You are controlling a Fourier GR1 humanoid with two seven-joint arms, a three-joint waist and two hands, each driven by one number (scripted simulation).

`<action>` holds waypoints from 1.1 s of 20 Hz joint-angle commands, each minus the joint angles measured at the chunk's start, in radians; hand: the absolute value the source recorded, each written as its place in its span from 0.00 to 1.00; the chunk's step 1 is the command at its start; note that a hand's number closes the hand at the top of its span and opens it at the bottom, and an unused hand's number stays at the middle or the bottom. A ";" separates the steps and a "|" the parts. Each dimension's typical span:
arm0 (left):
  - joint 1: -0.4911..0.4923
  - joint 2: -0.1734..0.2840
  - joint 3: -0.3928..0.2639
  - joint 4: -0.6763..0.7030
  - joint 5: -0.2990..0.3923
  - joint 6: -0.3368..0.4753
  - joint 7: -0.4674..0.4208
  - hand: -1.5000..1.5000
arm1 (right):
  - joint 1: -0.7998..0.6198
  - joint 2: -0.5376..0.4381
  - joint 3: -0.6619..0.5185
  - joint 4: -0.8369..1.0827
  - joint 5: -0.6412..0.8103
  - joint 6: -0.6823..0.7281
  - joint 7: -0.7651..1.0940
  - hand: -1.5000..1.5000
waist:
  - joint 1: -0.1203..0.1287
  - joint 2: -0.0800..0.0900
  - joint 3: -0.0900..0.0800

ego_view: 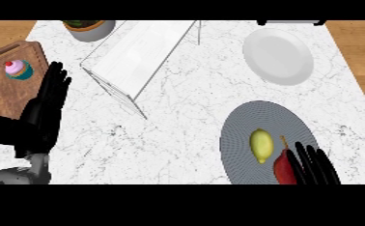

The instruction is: Pick the lemon from the placemat and place it in the tiered shelf

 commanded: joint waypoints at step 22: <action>0.022 -0.165 0.051 0.028 -0.163 -0.076 -0.017 0.50 | -0.286 0.180 -0.031 0.322 0.159 0.044 0.137 0.00 | -0.002 -0.002 0.003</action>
